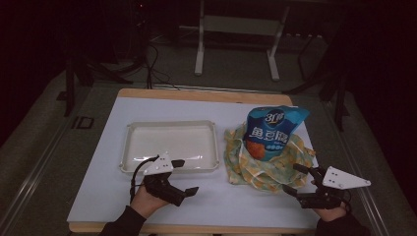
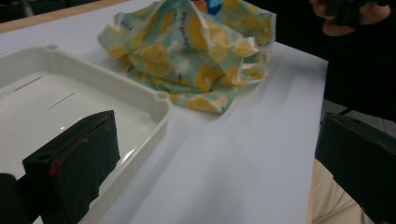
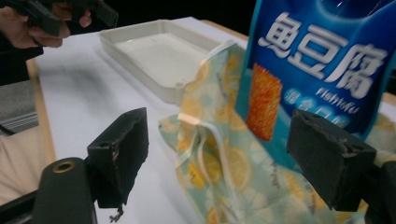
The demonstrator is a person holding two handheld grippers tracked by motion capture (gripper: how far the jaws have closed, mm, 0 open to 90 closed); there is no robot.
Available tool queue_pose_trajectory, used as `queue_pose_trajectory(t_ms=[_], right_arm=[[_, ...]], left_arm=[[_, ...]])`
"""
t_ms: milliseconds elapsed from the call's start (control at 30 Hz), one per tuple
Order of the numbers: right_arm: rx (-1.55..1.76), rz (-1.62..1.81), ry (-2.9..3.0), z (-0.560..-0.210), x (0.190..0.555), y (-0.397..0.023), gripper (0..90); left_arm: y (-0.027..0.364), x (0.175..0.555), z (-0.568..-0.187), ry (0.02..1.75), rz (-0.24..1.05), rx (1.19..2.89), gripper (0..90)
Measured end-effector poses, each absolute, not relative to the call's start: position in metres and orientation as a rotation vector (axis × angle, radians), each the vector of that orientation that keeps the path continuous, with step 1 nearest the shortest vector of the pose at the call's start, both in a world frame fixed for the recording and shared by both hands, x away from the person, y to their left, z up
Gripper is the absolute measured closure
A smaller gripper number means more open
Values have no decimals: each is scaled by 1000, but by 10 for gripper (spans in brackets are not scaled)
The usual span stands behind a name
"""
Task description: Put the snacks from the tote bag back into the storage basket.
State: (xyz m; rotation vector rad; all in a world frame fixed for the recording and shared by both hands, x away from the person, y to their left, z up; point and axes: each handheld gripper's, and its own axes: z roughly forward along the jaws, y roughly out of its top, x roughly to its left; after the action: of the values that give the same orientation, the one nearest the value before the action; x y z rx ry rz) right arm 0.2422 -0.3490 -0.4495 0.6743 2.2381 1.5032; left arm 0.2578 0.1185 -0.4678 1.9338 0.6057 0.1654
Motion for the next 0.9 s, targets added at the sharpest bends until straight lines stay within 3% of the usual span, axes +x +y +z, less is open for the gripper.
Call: queue_pose_trajectory(t_ms=[167,333,900], right_arm=[[655,1499,2230,-442,246,-350,199],[664,1485,2218,-437,249,-350,137],[691,1472,2197,-426,264,-356,131]], left_arm=[[106,267,-463,602,160,1948,3],[96,274,-457,583,162,1952,3],[64,308,-442,528,128,1929,3]])
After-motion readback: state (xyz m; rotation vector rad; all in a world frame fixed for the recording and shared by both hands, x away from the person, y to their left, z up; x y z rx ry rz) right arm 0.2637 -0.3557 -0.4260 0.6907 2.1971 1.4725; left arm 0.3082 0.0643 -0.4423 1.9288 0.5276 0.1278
